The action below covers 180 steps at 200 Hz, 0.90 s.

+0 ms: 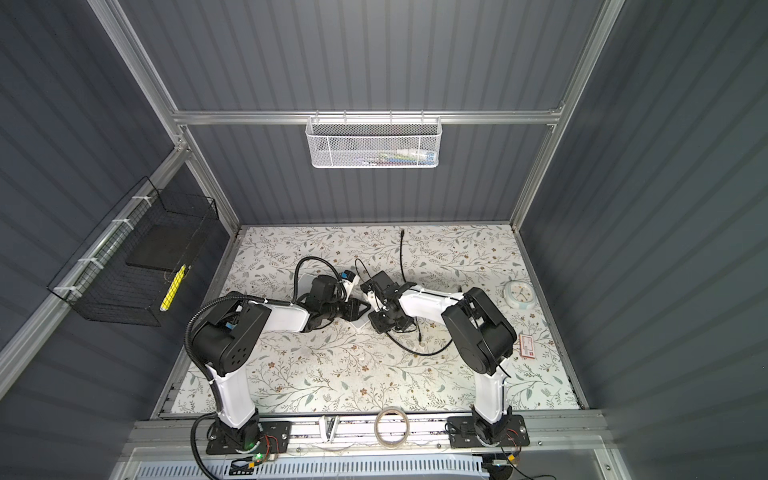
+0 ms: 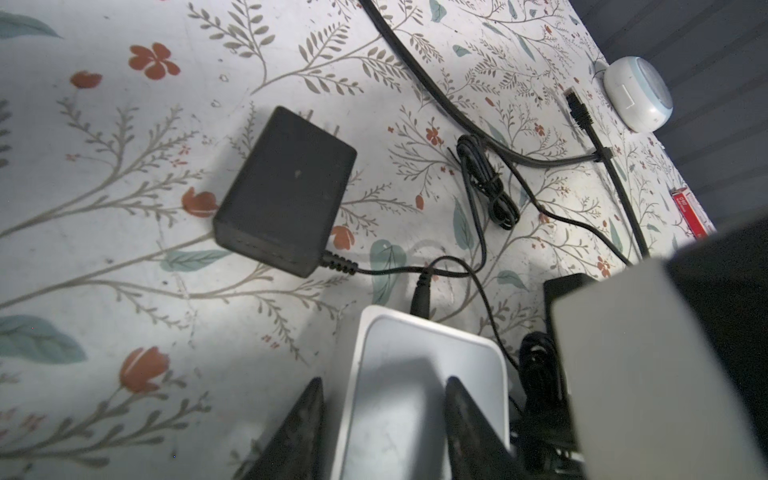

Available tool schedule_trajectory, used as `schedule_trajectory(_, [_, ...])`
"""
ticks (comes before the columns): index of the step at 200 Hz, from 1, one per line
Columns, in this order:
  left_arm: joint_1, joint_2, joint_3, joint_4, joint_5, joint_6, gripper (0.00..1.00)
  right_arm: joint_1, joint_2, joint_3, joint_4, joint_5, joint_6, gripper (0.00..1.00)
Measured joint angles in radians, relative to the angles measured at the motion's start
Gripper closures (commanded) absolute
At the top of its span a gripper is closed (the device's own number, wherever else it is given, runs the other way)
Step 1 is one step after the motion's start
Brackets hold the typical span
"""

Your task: Insert the plug into the switch port

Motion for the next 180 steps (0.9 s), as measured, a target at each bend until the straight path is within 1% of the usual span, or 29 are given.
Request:
schedule_trajectory(30, [0.0,0.001,0.0,0.001,0.0,-0.002,0.54,0.003,0.004,0.011,-0.015,0.019,-0.022,1.0])
schedule_trajectory(82, [0.0,0.001,0.0,0.0,-0.002,-0.002,0.56,0.003,0.014,0.031,-0.039,0.015,-0.008,1.0])
schedule_trajectory(118, [-0.001,0.0,-0.001,0.0,-0.012,-0.004,0.54,0.003,0.01,0.024,-0.032,0.016,0.001,1.0])
schedule_trajectory(144, [-0.002,-0.013,-0.014,-0.001,-0.019,-0.009,0.51,0.003,-0.007,-0.01,0.009,0.016,0.013,1.0])
schedule_trajectory(161, [-0.002,-0.041,-0.035,-0.014,-0.026,-0.009,0.46,0.003,-0.021,-0.035,0.042,0.016,0.021,1.0])
schedule_trajectory(180, [0.008,-0.095,-0.064,-0.07,-0.031,-0.01,0.39,0.008,-0.031,-0.061,0.095,0.017,0.027,1.0])
